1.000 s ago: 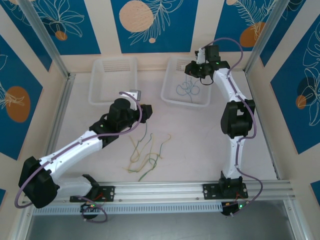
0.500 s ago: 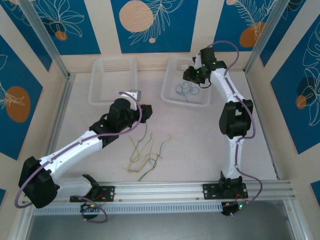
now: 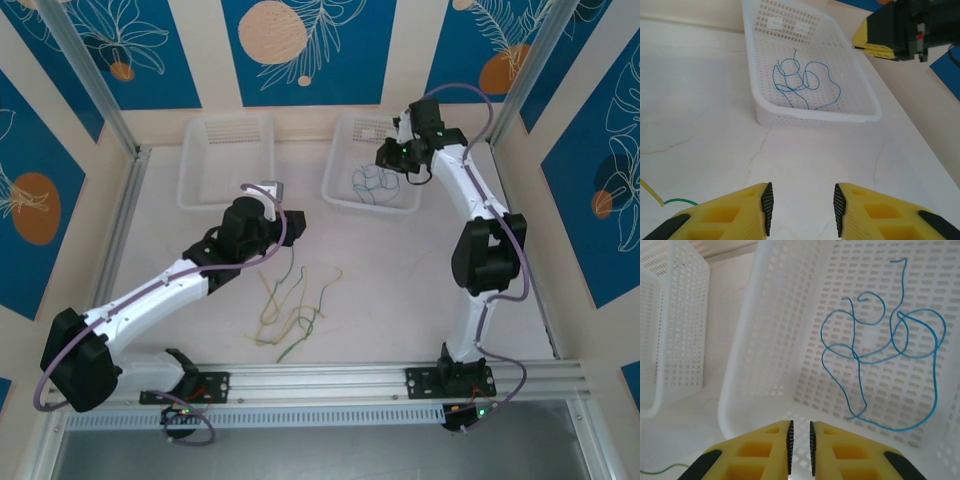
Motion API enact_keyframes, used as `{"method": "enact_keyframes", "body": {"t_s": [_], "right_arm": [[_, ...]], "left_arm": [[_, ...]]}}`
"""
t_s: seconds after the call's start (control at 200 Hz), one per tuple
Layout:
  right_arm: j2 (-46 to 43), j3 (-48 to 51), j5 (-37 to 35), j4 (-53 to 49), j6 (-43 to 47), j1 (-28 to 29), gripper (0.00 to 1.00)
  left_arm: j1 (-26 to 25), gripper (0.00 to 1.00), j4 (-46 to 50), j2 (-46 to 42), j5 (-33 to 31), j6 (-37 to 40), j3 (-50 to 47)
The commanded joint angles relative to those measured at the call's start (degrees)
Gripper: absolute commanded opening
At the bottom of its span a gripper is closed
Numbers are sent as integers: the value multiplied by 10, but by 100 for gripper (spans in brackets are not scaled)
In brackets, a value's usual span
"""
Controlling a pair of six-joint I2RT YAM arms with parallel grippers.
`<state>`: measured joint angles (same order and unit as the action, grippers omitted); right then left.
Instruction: Untangle the cables
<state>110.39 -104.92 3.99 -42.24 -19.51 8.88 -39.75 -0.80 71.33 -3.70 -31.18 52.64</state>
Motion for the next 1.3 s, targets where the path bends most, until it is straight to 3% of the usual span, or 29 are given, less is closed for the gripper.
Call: {"method": "enact_keyframes", "body": {"t_s": [0.0,0.26,0.65,0.875,0.925,1.085,1.16,1.295], "right_arm": [[-41,41,-7,25,-2,2,20],[-51,50,5,16,-3,6,19],[-204,153,-25,84,24,51,25],[-245,178,19,89,29,67,25],[-267,202,20,99,33,80,25],[-363,282,21,134,66,141,26],[-412,331,24,161,77,184,37],[-439,380,77,145,65,238,38]], "left_arm": [[7,39,1,0,-7,-4,5],[7,39,5,3,-1,-6,8],[7,40,51,1,-20,20,21],[8,44,82,11,-11,42,49],[8,49,100,8,-17,53,57],[-2,51,195,-29,-47,99,85],[-9,52,267,-56,-68,108,97],[-17,56,396,-105,-95,99,102]]}}
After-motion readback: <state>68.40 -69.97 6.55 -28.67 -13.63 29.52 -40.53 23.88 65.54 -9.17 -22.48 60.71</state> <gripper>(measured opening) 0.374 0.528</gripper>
